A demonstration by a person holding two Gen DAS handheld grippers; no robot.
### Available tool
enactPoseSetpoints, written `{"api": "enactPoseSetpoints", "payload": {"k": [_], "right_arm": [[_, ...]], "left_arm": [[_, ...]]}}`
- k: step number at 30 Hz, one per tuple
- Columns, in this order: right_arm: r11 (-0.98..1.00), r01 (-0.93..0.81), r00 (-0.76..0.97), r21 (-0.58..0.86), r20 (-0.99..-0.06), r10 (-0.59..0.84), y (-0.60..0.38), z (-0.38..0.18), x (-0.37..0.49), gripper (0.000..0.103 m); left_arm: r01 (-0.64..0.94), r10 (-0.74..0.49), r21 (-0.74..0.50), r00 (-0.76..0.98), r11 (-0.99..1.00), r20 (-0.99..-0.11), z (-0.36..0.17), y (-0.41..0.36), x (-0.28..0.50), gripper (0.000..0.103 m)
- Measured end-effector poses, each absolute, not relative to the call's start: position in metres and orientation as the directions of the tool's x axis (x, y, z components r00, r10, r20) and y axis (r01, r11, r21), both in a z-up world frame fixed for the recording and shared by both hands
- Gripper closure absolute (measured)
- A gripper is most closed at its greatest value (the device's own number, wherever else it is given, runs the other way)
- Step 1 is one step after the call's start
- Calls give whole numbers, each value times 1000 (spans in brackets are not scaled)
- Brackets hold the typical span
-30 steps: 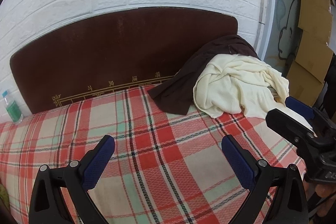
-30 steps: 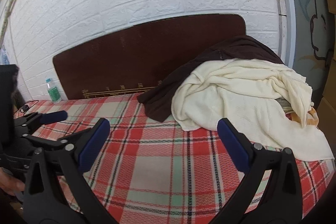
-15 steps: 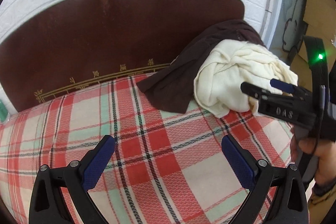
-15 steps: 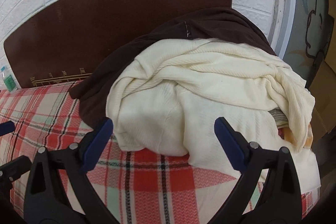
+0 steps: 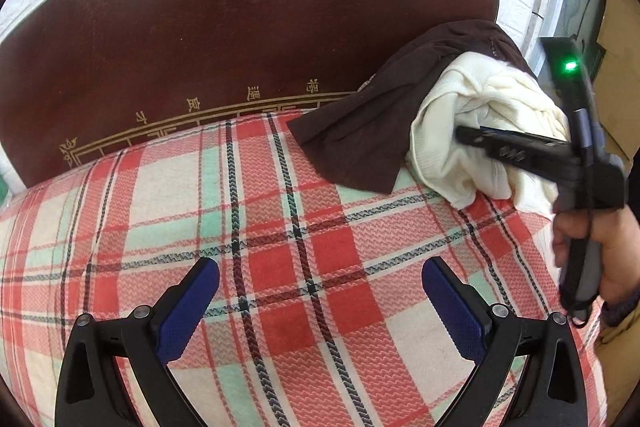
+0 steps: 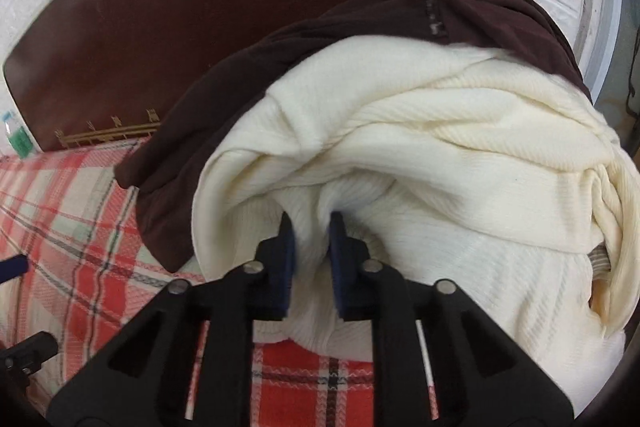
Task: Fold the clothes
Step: 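Reach the right gripper to the cream sweater and close on it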
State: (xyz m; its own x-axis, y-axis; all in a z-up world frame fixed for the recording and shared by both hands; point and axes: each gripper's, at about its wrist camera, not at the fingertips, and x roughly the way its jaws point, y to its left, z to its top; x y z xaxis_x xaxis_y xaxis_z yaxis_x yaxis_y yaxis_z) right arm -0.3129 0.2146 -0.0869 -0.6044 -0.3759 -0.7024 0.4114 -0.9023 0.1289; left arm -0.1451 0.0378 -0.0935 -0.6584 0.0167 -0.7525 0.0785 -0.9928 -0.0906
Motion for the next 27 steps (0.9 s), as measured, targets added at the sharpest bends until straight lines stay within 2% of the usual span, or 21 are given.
{"api": "enactPoseSetpoints", "payload": {"k": [7, 12, 13, 17, 21, 24, 26, 27], "right_arm": [[-815, 442, -610, 375, -540, -579, 286, -32, -269, 94], [-732, 505, -575, 458, -454, -680, 309, -13, -234, 94], [-738, 510, -577, 443, -460, -675, 310, -11, -229, 94], [-865, 412, -657, 285, -565, -499, 291, -22, -231, 93], [-888, 386, -620, 250, -643, -450, 269, -49, -254, 92], [-878, 381, -585, 288, -661, -470, 254, -65, -276, 92], [-873, 360, -604, 329, -631, -487, 250, -69, -283, 92], [-876, 344, -610, 338, -629, -482, 248, -71, -286, 83]], "left_arm": [[40, 59, -118, -680, -992, -730, -89, 39, -137, 0], [-4, 99, -134, -694, -991, -713, -83, 45, -132, 0], [-15, 107, -134, -696, -991, -710, -82, 47, -132, 0], [-42, 128, -138, -698, -990, -705, -84, 56, -130, 0], [-47, 132, -138, -685, -989, -717, -90, 60, -132, 0], [-39, 127, -137, -678, -990, -724, -94, 60, -134, 0], [-33, 123, -137, -675, -990, -727, -96, 58, -134, 0], [-31, 123, -139, -675, -990, -728, -96, 57, -134, 0]]}}
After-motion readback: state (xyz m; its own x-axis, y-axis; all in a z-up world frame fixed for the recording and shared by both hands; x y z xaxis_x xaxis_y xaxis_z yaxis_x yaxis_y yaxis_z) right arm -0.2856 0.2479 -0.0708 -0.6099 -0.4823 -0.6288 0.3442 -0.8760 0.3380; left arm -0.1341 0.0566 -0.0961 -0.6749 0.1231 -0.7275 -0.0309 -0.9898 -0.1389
